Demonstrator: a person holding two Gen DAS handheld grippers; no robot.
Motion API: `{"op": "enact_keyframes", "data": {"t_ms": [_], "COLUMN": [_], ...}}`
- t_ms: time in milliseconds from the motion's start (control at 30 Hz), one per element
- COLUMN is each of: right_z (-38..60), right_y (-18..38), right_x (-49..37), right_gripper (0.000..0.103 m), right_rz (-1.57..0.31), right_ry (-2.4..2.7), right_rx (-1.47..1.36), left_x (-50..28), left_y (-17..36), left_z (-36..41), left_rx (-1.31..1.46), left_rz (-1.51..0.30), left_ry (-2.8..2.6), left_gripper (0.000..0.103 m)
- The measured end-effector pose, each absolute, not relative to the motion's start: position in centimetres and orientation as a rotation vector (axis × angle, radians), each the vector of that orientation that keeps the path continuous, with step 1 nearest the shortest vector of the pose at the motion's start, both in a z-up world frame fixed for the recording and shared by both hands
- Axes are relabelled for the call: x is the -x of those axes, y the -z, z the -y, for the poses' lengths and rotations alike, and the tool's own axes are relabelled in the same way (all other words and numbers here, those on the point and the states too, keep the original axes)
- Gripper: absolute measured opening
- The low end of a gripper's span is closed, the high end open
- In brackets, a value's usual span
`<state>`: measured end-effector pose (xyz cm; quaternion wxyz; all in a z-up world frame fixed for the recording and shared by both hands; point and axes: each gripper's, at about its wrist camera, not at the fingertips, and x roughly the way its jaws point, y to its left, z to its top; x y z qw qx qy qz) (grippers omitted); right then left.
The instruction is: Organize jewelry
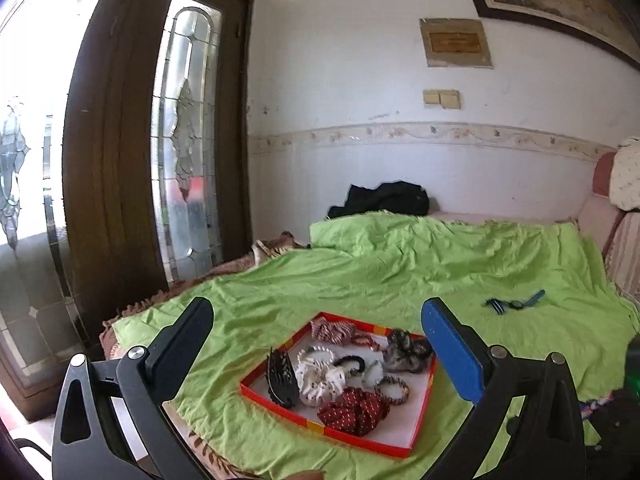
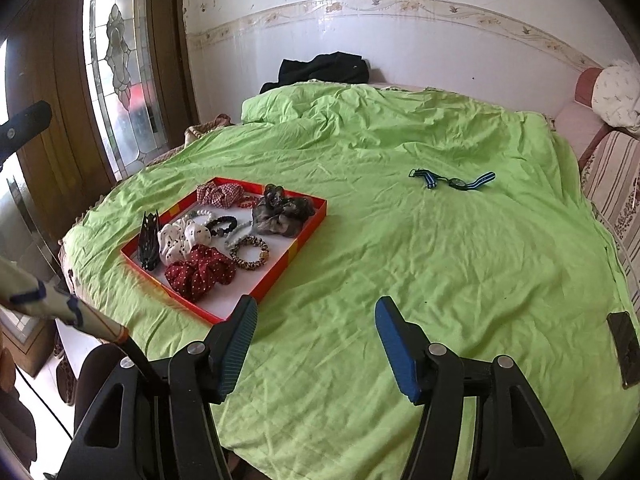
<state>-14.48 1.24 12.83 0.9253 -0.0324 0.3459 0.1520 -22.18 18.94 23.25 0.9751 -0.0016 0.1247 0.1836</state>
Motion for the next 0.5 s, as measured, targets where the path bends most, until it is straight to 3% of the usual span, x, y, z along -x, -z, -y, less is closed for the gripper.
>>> {"op": "enact_keyframes", "data": {"t_ms": [267,500], "right_z": [-3.4,-6.3], "right_y": [-11.5,-9.8], "right_x": [14.0,13.5], "right_gripper": [0.068,0.068], "right_rz": [-0.764,-0.832], "right_ry": [-0.303,-0.335], "right_rx": [0.117,0.168], "left_x": [19.0,18.0], "left_y": [-18.9,-16.0], "left_z": [-21.0,-23.9], "left_rx": [0.002,0.058], "left_rz": [-0.504,-0.612], "left_ry": [-0.398,-0.413], "left_gripper": [0.103,0.103]}}
